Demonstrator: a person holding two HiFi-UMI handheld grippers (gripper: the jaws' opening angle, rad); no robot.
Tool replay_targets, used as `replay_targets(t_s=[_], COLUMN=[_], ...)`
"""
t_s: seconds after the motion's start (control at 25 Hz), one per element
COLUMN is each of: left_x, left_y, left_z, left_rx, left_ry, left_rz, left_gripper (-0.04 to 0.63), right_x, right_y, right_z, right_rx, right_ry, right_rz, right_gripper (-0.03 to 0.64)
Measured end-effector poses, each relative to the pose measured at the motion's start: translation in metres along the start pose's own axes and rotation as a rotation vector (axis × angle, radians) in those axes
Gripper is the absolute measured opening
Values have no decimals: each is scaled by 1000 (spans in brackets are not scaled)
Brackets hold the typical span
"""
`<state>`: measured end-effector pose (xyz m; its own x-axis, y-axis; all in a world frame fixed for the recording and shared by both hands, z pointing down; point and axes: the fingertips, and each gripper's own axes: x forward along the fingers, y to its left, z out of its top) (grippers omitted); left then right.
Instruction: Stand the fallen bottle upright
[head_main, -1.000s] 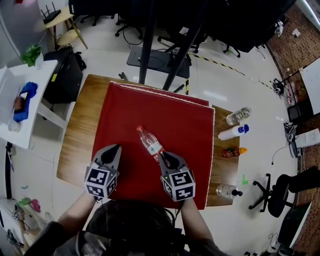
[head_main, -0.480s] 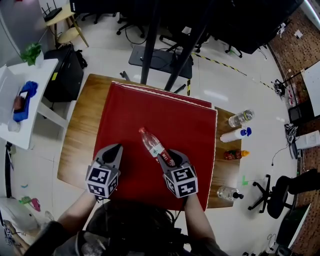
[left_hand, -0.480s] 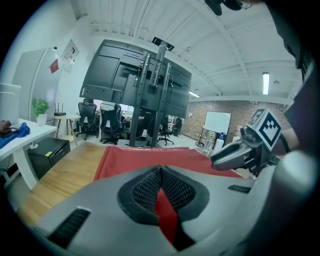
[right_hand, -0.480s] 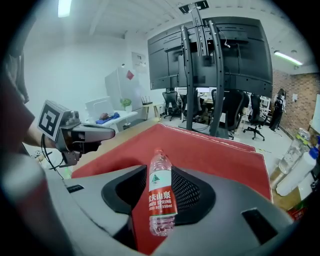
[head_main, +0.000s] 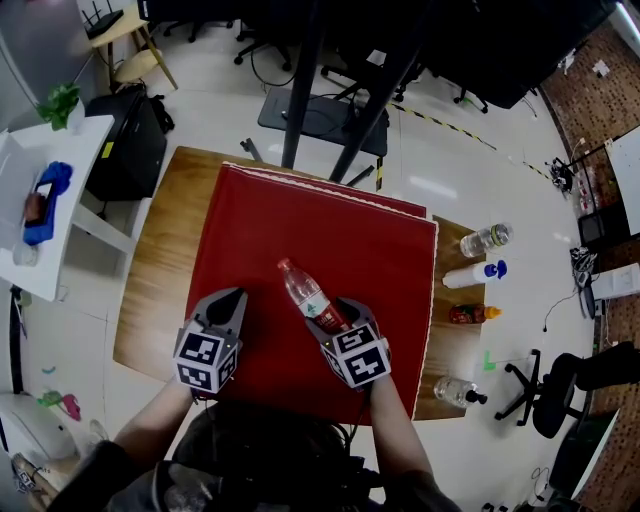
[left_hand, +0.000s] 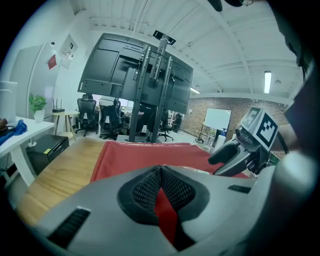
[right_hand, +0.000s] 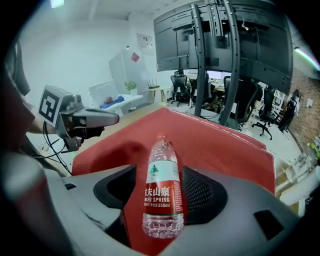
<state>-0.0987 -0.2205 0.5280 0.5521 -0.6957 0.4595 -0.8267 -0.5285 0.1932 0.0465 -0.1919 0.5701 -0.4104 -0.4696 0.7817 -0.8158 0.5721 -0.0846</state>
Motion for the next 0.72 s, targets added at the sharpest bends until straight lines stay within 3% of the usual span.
replay_targets(t_s=[0.28,0.72], left_x=[16,31], left_y=[6,10], left_z=[-1,-6], left_rx=[-1,-19], left_ry=[18,40], left_rz=[9,5], left_gripper=[39,40], right_x=[23,46], right_y=[-3,-11], right_z=[-14,-17], right_rx=[-52,-64], right_ry=[118,196], right_rz=[45,63], right_gripper=[384,442])
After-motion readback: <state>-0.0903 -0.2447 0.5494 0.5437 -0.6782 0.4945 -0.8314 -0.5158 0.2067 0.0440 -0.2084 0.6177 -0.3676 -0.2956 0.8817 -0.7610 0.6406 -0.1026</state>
